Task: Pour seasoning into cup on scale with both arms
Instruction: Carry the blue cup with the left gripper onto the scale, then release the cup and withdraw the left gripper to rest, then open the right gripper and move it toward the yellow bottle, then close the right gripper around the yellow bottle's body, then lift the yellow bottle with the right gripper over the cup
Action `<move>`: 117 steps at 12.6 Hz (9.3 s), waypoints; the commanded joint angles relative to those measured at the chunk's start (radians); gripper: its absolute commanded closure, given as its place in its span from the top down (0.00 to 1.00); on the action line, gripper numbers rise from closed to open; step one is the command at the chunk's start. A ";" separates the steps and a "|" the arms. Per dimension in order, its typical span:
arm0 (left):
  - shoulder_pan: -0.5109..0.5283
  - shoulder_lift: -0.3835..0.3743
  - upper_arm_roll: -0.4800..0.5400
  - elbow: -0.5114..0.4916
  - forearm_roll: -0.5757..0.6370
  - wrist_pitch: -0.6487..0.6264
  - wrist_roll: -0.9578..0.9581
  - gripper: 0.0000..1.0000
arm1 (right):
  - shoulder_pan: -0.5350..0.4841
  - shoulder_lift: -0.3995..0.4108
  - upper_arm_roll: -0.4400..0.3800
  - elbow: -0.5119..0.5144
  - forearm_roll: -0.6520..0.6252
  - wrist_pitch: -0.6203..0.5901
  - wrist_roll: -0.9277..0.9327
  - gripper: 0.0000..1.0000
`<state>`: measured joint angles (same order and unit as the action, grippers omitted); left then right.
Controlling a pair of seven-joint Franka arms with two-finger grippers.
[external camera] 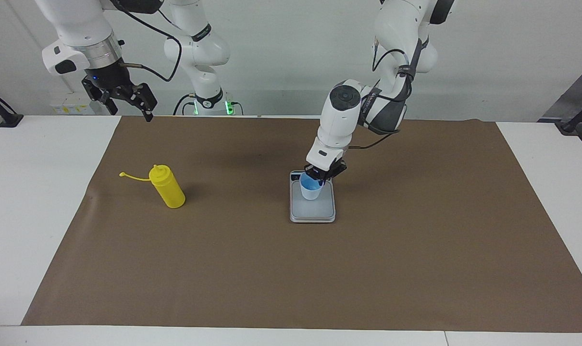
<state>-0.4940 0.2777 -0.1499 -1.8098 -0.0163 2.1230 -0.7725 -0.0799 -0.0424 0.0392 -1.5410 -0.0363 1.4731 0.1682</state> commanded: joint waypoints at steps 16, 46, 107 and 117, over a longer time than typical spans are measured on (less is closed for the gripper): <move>0.195 -0.129 0.016 0.087 0.084 -0.168 0.304 1.00 | -0.004 -0.053 0.004 -0.083 -0.001 0.032 -0.079 1.00; 0.499 -0.345 0.015 0.208 0.041 -0.572 0.832 1.00 | -0.409 -0.169 -0.036 -0.829 0.857 0.610 -1.981 1.00; 0.604 -0.374 -0.013 0.155 -0.031 -0.561 0.828 1.00 | 0.051 0.084 -0.019 -0.590 1.278 0.869 -1.847 0.49; 0.604 -0.374 -0.013 0.155 -0.031 -0.560 0.828 1.00 | 0.414 0.099 -0.019 -0.590 0.591 1.211 -1.467 0.33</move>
<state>0.0965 -0.0657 -0.1577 -1.6198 -0.0356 1.5568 0.0485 0.3134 0.0608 0.0204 -2.1260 0.7065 2.6623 -1.3831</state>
